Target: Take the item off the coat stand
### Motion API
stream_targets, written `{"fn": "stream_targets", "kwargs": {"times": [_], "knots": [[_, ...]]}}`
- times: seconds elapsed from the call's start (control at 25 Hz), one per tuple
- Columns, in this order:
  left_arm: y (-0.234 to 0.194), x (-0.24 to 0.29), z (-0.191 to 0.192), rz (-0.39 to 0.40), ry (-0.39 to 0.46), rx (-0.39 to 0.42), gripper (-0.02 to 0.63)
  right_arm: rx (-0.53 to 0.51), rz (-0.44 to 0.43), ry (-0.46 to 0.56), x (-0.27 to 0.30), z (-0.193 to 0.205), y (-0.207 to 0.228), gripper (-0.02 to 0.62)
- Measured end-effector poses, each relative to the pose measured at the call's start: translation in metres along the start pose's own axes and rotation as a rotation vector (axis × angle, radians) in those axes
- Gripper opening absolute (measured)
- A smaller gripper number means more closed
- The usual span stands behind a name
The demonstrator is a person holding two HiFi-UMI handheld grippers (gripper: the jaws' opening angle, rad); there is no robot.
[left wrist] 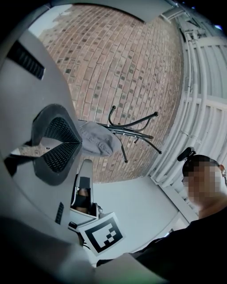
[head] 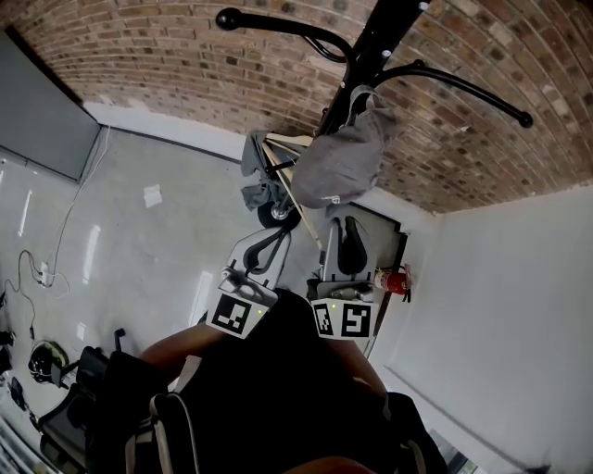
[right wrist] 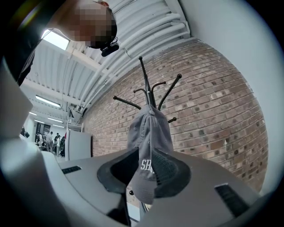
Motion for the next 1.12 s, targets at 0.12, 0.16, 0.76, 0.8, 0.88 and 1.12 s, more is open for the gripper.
{"fn": "stream_targets", "kwargs": {"times": [0.12,0.16,0.76,0.8,0.88,1.12], "knots": [[-0.004,0.003,-0.001,-0.022,0.006,0.003,0.018,-0.003,-0.005,-0.011,0.011,0.0,0.003,0.078],[-0.005,0.003,-0.001,-0.024,0.009,0.004,0.018,-0.009,-0.004,-0.016,0.014,0.0,0.004,0.078],[-0.006,0.008,-0.001,-0.018,0.022,0.01,0.018,-0.072,0.064,-0.015,0.039,-0.003,0.016,0.078],[-0.006,0.008,-0.002,-0.021,0.024,0.01,0.018,-0.068,0.06,-0.011,0.041,-0.003,0.017,0.078],[-0.006,0.006,-0.003,-0.028,0.024,0.01,0.018,-0.05,0.04,0.002,0.042,-0.004,0.016,0.107],[-0.006,-0.001,-0.006,-0.04,0.028,0.022,0.018,-0.002,0.073,0.01,0.045,-0.002,0.02,0.224]]}}
Point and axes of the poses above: the fingertips, and each gripper's own axes: x forward along the fingers, y to its right, z out of its underside, the point moved 9 cm from there along -x, backward along the fingers, and after that the axes turned 12 degrees about y, right-handed, at the moved point
